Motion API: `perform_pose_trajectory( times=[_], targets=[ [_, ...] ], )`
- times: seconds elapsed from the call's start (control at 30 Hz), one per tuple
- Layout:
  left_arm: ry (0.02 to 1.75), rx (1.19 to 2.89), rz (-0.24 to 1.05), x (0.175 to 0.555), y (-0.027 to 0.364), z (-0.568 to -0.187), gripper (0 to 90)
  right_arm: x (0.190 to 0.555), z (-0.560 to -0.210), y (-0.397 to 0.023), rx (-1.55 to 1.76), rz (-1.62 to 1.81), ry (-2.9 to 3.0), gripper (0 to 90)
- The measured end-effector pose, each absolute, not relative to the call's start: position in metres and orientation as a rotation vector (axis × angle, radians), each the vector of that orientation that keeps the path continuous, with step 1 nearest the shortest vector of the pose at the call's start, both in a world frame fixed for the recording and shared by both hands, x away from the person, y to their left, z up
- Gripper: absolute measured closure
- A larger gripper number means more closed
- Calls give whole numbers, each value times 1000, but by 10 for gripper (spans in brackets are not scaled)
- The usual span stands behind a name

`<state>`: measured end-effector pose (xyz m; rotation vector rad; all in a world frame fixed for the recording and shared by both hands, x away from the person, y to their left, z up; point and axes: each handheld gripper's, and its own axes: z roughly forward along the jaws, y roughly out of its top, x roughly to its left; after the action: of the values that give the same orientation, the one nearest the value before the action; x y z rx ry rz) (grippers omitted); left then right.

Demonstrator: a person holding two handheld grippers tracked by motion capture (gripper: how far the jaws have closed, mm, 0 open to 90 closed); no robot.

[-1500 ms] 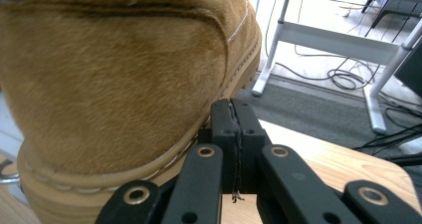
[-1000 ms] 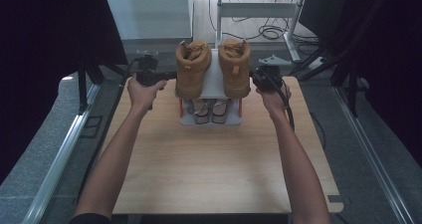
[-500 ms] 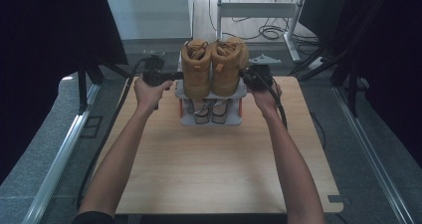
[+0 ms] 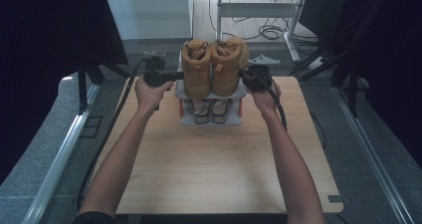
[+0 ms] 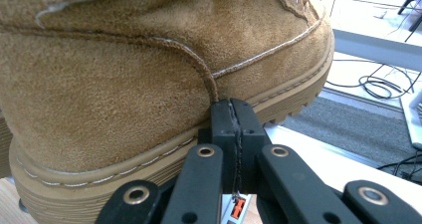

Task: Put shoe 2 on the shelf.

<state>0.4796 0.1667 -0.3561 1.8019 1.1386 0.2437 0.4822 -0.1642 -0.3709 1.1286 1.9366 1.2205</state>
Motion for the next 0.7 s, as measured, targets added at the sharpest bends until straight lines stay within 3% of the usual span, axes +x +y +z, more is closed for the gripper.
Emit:
perform_pose_trajectory(
  times=[0.5,0.7],
  targets=[
    [1099,1754,327,455,181,-353,855,456,-363,-187,1110,1305,1910,833],
    [1060,1750,385,431,187,-356,762,436,-363,-198,1097,1376,1953,679]
  ],
)
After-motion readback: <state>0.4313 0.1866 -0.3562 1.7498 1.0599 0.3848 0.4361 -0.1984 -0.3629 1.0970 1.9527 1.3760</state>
